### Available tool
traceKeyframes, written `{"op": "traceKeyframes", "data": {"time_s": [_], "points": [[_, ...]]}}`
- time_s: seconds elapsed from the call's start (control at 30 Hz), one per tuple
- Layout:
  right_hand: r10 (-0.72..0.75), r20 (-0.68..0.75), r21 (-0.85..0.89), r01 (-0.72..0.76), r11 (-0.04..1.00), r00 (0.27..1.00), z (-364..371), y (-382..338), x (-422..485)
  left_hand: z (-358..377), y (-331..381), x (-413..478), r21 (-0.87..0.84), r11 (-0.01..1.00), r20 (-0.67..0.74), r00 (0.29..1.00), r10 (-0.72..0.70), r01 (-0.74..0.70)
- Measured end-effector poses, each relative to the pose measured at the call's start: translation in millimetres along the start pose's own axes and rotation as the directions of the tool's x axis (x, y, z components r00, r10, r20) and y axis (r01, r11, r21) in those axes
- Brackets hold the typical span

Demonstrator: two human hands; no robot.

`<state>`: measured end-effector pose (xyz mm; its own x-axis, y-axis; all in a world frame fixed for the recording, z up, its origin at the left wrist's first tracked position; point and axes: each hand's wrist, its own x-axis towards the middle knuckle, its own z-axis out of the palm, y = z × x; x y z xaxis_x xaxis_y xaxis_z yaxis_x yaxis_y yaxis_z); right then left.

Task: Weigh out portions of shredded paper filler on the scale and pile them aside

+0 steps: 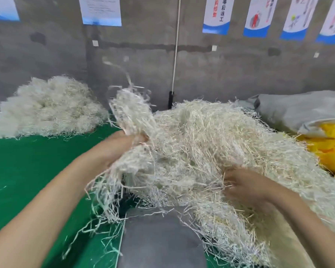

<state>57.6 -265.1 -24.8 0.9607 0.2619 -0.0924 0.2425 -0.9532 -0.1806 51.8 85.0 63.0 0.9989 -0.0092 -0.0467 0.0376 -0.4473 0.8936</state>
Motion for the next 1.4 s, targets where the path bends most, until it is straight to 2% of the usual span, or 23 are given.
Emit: {"op": "traceKeyframes", "data": {"time_s": [0.07, 0.17, 0.3, 0.4, 0.57, 0.67, 0.73, 0.8, 0.9, 1.0, 1.07, 1.13, 1.27, 1.33, 1.4], "points": [[-0.053, -0.062, 0.041, 0.055, 0.998, 0.997, -30.4, -16.6, -17.8, 9.7, -2.9, 2.3, 0.095, 0.994, -0.006, 0.998, -0.059, 0.059], [-0.154, -0.238, 0.185, 0.200, 0.962, 0.959, -61.4, -49.3, -46.7, 33.7, -5.6, 3.1, 0.156, 0.988, 0.034, 0.999, -0.022, 0.016], [-0.288, -0.086, 0.088, 0.295, 0.951, 0.954, -30.3, -91.0, -35.2, 51.9, 0.6, 7.1, 0.174, 0.985, 0.040, 0.999, -0.001, -0.006], [-0.352, -0.013, -0.010, 0.352, 0.936, 0.936, 18.0, -87.3, -14.7, 57.4, 0.4, 8.8, 0.206, 0.978, 0.051, 0.998, 0.025, -0.035], [-0.286, -0.010, -0.221, 0.277, 0.935, 0.958, 69.5, -24.7, -9.6, 41.6, -0.2, 6.8, 0.222, 0.970, -0.031, 0.993, 0.113, -0.103], [-0.246, -0.029, -0.306, 0.225, 0.925, 0.969, 84.4, 3.7, -17.1, 26.4, 9.3, 1.9, 0.246, 0.962, -0.156, 0.975, 0.161, -0.120], [-0.186, -0.074, -0.308, 0.155, 0.939, 0.980, 84.6, 10.7, -17.8, 18.5, 17.1, -2.1, 0.309, 0.942, -0.206, 0.957, 0.204, -0.134], [-0.171, -0.086, -0.303, 0.138, 0.943, 0.982, 79.1, 6.0, -12.3, 13.7, 22.0, -4.7, 0.351, 0.919, -0.194, 0.946, 0.260, -0.180], [-0.190, -0.036, -0.327, 0.168, 0.930, 0.981, 64.9, -9.8, 1.2, 7.8, 19.7, -5.7, 0.407, 0.890, -0.162, 0.943, 0.289, -0.203], [-0.123, 0.014, -0.304, 0.121, 0.945, 0.992, 51.4, -14.8, 7.6, 3.4, 12.5, -3.0, 0.446, 0.874, -0.206, 0.928, 0.312, -0.195], [-0.062, 0.055, -0.295, 0.076, 0.952, 0.997, 48.4, -14.9, 9.3, 1.7, 10.7, -0.8, 0.433, 0.873, -0.294, 0.880, 0.372, -0.224], [-0.052, 0.029, -0.320, 0.058, 0.946, 0.998, 51.1, -15.3, 10.0, -2.1, 10.6, -0.7, 0.424, 0.870, -0.407, 0.805, 0.431, -0.251], [-0.149, -0.030, -0.464, 0.118, 0.878, 0.988, 64.5, -15.5, 4.6, -13.8, 14.7, -2.6, 0.551, 0.785, -0.513, 0.626, 0.587, -0.285], [-0.109, 0.041, -0.421, 0.116, 0.899, 0.993, 57.8, -22.6, -1.1, -11.0, 17.1, -1.8, 0.582, 0.746, -0.467, 0.619, 0.632, -0.323], [-0.072, 0.135, -0.272, 0.107, 0.956, 0.988, 34.4, -36.8, -10.8, 0.8, 15.9, 0.7, 0.618, 0.724, -0.381, 0.690, 0.615, -0.305]]}}
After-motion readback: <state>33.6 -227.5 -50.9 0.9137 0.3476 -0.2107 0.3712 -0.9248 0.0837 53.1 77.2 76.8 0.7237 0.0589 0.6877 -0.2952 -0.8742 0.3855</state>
